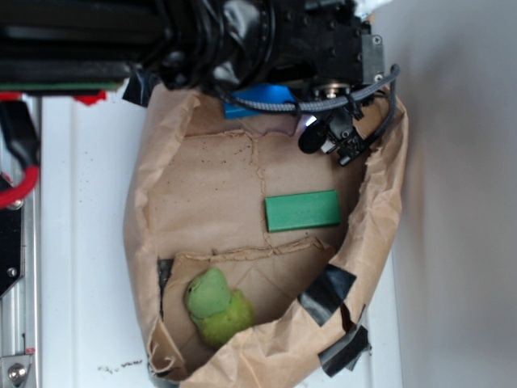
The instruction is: Grab the blue block.
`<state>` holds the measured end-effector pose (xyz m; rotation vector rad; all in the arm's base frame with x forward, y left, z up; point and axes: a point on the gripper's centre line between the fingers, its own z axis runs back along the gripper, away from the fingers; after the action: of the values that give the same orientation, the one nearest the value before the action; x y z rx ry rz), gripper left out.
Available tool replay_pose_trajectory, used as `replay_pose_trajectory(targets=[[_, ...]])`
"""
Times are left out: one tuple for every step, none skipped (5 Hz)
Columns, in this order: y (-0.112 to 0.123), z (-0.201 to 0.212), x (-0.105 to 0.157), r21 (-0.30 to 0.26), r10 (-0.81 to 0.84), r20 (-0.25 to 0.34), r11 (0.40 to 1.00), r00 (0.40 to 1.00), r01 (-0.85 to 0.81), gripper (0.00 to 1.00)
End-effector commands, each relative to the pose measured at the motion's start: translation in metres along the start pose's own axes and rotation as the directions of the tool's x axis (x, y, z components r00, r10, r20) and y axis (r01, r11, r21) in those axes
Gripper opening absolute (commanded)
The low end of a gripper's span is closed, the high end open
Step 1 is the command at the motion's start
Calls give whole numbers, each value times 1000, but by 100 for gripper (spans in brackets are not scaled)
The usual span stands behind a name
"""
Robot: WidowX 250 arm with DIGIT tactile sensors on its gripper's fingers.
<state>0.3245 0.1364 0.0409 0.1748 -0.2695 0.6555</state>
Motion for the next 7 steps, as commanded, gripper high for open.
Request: replay_pose_trajectory(targets=[[15,56,15,-86,54,-5,995,999,-54,100],[24,75,-1,-130,-6,-39,992,999,1,100],[28,73,-2,-115,-3,-47,993,999,-3,100],[34,68,-3,-73,-13,-25,997,1000,11,100],[34,68,-3,-73,-13,-25,997,1000,11,100],[34,68,-3,-73,-13,-25,997,1000,11,100],[34,68,-3,-73,-13,-25,997,1000,11,100]])
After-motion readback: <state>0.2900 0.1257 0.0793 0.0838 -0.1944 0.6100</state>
